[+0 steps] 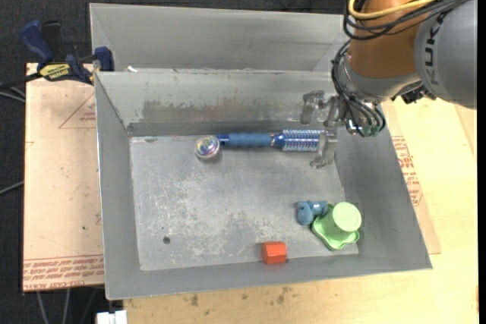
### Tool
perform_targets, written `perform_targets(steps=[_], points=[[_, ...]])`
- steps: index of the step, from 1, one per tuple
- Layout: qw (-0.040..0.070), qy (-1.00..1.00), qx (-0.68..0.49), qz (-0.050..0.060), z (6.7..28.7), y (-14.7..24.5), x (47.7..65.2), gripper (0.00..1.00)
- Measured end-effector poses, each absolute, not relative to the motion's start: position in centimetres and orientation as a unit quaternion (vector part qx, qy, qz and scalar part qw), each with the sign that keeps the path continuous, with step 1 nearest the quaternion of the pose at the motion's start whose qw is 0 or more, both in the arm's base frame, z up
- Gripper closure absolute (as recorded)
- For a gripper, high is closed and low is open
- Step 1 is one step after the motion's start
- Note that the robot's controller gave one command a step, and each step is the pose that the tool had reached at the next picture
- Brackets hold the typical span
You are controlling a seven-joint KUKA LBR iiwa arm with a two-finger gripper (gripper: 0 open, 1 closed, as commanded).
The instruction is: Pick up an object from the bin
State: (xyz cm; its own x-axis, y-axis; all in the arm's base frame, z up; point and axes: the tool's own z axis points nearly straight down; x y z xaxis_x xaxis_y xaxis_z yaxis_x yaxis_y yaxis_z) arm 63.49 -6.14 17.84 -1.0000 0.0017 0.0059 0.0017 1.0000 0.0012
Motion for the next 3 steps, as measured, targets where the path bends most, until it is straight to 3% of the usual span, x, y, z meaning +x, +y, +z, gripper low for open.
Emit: perform_targets(steps=[1,2,3], points=[[0.0,-1.0,-0.023,-0.001,6.7,-6.2,65.3,0.0],[-0.001,-1.0,-0.022,0.0,7.0,-6.2,65.4,1.0],[-0.005,-0.999,-0.039,0.0,22.7,-5.5,64.6,1.0]])
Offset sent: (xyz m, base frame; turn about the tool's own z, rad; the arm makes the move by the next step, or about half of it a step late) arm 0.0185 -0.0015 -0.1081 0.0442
